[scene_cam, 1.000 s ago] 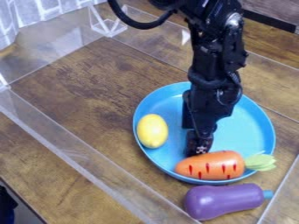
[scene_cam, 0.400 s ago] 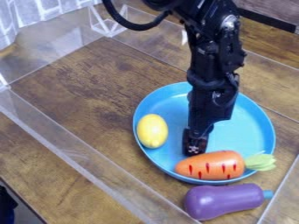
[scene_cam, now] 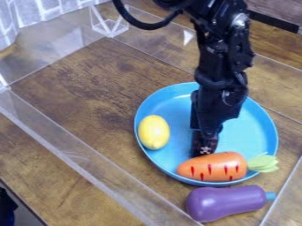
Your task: Move the carrot to the left side
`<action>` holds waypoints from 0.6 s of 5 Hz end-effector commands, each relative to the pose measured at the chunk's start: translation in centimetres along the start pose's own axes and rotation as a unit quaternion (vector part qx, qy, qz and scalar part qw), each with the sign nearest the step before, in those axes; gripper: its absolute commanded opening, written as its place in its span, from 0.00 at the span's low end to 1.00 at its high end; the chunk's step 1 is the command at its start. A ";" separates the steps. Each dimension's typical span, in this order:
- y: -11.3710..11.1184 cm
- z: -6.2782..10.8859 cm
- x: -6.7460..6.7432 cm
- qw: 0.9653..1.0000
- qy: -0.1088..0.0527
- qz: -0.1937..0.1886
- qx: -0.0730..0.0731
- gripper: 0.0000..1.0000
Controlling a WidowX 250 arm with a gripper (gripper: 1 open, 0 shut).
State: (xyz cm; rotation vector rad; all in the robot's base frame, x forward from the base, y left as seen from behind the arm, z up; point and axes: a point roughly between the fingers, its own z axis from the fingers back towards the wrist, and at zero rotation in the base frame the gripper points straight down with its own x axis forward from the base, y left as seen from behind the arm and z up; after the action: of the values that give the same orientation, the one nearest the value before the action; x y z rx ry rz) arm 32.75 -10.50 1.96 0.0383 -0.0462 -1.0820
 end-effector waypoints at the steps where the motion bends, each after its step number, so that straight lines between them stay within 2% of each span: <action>1: -0.4 -0.6 0.5 0.999 0.012 0.048 -0.007 1.00; 2: -0.2 -0.4 1.0 0.995 0.016 0.096 -0.004 1.00; 3: -0.5 -0.6 2.1 0.995 0.019 0.097 -0.001 1.00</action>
State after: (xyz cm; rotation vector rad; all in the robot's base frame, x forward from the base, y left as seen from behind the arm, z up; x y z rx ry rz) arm 33.88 -11.77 2.12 0.0565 -0.0363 -0.8699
